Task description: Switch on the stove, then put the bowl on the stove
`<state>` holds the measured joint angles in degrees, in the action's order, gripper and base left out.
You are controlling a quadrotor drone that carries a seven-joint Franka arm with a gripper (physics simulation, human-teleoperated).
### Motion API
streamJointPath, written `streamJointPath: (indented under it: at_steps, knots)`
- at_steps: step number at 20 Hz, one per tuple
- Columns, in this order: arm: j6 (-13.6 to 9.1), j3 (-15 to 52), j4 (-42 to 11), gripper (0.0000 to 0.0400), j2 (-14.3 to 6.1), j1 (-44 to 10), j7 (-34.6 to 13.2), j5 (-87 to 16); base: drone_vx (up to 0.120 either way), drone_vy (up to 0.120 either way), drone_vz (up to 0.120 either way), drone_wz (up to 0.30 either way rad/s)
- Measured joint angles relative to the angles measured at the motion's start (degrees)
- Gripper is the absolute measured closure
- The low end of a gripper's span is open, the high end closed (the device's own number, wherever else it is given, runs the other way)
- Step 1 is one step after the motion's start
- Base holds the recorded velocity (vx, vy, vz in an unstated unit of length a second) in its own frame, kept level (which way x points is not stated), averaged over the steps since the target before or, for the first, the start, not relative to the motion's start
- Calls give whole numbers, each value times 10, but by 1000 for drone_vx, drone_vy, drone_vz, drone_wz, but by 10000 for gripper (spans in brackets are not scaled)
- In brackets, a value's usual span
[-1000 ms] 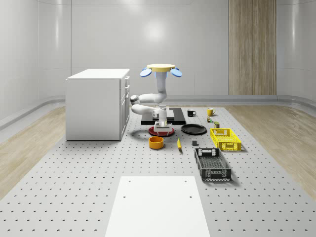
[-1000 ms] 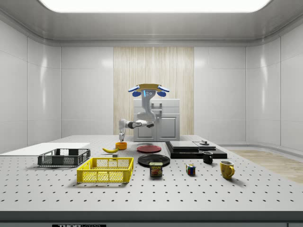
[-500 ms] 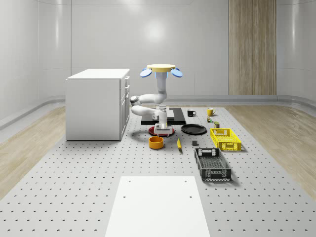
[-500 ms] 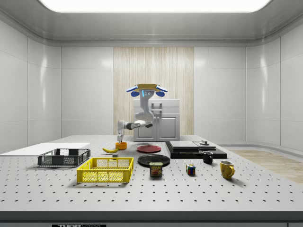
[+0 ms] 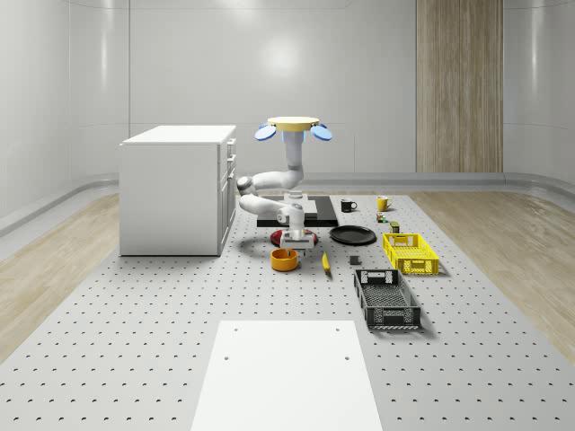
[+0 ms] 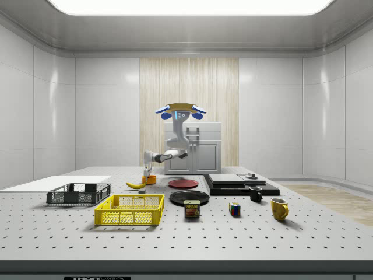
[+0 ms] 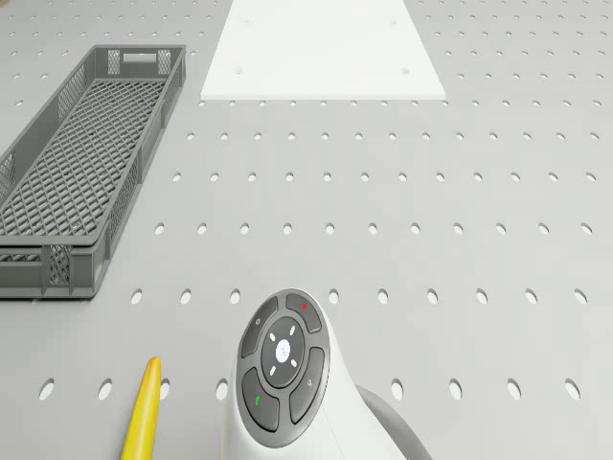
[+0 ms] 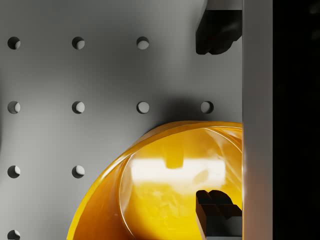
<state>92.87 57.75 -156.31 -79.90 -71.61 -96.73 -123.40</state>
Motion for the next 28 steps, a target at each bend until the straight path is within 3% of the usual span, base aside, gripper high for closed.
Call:
streamJointPath:
  at_steps: [10,11,13,16,21,28]
  knots:
    - [10,-18,14,0,5,3,11,-17,0,0,0,0]
    - [10,-19,15,66,5,4,12,-18,0,0,0,0]
    - [10,-21,16,158,6,4,13,-20,0,0,0,0]
    - [10,-22,17,233,8,5,14,-23,0,0,0,0]
    - [7,-22,17,281,10,7,16,-23,0,0,0,0]
    - [-15,9,-4,297,10,17,15,5,-11,6,63,0]
